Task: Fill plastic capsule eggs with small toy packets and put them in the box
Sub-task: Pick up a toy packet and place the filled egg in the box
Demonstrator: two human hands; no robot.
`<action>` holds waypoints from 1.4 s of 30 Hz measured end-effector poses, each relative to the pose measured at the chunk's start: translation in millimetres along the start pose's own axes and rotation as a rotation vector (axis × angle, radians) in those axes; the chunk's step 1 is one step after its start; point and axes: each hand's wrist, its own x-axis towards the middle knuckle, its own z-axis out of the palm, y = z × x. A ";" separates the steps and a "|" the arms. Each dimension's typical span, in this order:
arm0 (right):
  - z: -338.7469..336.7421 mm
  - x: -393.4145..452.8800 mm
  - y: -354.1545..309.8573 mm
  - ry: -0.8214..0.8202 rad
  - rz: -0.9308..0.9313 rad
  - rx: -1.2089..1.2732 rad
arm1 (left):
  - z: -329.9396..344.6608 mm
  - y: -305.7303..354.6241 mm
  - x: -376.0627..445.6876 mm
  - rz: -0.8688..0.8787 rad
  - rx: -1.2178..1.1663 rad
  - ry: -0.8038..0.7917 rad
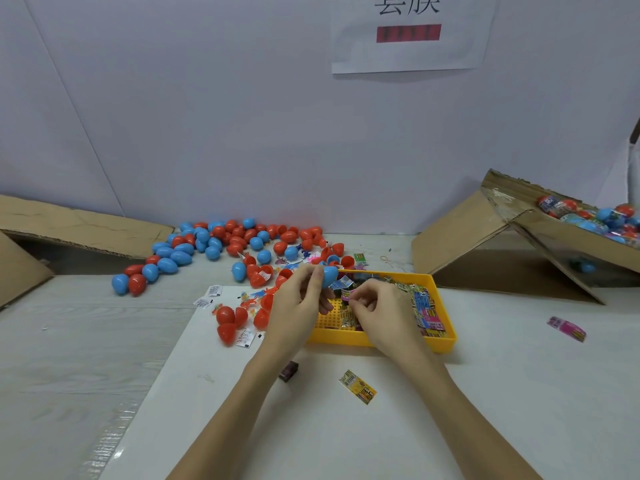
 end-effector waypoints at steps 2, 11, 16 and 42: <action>-0.6 -0.2 -0.5 0.071 0.030 0.048 | -0.4 0.5 -0.1 -0.008 -0.008 -0.001; -0.9 6.7 0.7 -0.053 0.162 -0.097 | -0.5 3.8 -1.9 -0.003 0.004 -0.016; -3.9 7.1 8.2 -0.028 0.153 0.032 | 0.3 5.4 -1.6 -0.015 0.012 -0.023; -16.6 1.1 9.7 0.174 0.021 0.491 | 1.2 17.3 -9.6 0.026 0.095 -0.067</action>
